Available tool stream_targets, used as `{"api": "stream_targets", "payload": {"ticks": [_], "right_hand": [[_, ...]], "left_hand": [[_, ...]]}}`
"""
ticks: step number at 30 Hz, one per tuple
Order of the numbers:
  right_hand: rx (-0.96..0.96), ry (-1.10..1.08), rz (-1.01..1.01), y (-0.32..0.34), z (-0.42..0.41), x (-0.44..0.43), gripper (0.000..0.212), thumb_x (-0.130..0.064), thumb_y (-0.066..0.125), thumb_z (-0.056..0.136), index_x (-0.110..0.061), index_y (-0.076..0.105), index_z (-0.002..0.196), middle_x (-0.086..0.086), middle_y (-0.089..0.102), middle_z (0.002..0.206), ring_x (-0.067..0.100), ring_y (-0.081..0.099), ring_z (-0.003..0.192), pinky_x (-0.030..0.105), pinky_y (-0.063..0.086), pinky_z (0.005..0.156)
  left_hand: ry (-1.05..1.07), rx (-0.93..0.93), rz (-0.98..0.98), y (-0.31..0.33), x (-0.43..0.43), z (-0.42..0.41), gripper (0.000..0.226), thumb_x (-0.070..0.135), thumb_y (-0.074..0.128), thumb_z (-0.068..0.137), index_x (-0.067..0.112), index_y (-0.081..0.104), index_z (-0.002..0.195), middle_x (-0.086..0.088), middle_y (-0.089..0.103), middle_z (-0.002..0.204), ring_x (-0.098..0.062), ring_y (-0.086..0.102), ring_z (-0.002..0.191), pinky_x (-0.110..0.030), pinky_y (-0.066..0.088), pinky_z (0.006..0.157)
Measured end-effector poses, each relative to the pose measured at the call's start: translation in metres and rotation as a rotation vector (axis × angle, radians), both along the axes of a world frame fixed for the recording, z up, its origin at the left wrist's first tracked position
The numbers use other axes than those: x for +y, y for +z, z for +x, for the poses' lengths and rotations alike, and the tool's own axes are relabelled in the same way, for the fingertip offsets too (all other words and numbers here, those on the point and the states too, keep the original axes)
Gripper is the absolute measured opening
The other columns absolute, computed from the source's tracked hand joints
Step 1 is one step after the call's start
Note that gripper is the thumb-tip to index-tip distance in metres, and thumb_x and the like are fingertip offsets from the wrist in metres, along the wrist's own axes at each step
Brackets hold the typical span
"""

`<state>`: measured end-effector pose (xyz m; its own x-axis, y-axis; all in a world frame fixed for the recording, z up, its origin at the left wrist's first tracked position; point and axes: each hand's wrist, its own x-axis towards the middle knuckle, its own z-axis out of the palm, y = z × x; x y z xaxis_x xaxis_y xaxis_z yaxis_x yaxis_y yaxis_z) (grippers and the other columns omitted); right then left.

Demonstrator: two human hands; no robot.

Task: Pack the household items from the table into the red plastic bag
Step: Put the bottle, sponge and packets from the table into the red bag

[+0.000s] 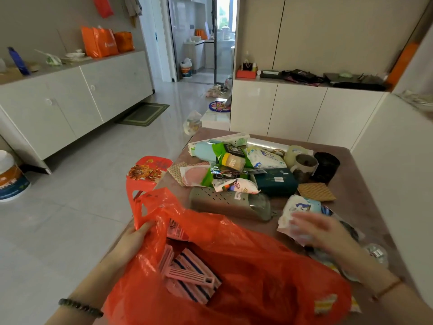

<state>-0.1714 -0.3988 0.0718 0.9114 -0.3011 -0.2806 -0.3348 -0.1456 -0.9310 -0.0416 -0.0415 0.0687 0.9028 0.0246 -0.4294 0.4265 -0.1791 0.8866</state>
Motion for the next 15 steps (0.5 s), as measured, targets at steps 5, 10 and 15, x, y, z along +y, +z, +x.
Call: {"api": "stream_targets", "payload": {"ticks": [5, 10, 15], "right_hand": [[0.236, -0.469, -0.248, -0.041, 0.068, -0.048, 0.071, -0.025, 0.076, 0.073, 0.001, 0.042, 0.13, 0.021, 0.05, 0.134, 0.036, 0.051, 0.118, 0.047, 0.042, 0.1], [0.438, -0.393, -0.371, -0.081, 0.106, -0.048, 0.113, -0.043, 0.076, 0.069, -0.007, 0.003, 0.147, 0.023, 0.024, 0.15, 0.042, 0.029, 0.134, 0.052, 0.029, 0.109], [0.695, -0.351, -0.619, -0.108, 0.126, -0.049, 0.128, -0.06, 0.072, 0.064, -0.01, -0.013, 0.146, 0.024, 0.002, 0.153, 0.045, 0.011, 0.138, 0.054, 0.02, 0.11]], "left_hand": [[0.026, 0.001, -0.017, 0.001, 0.002, -0.003, 0.02, 0.023, 0.049, 0.094, 0.009, 0.062, 0.088, -0.01, 0.066, 0.066, -0.023, 0.06, 0.058, -0.033, 0.049, 0.058], [0.062, 0.011, -0.053, -0.002, 0.007, -0.005, 0.02, 0.024, 0.049, 0.094, 0.009, 0.063, 0.099, 0.002, 0.07, 0.054, -0.013, 0.066, 0.048, -0.028, 0.051, 0.053], [0.112, 0.033, -0.087, -0.003, 0.009, -0.004, 0.026, 0.024, 0.051, 0.094, 0.007, 0.062, 0.11, -0.003, 0.072, 0.065, -0.017, 0.068, 0.054, -0.03, 0.053, 0.058]]}}
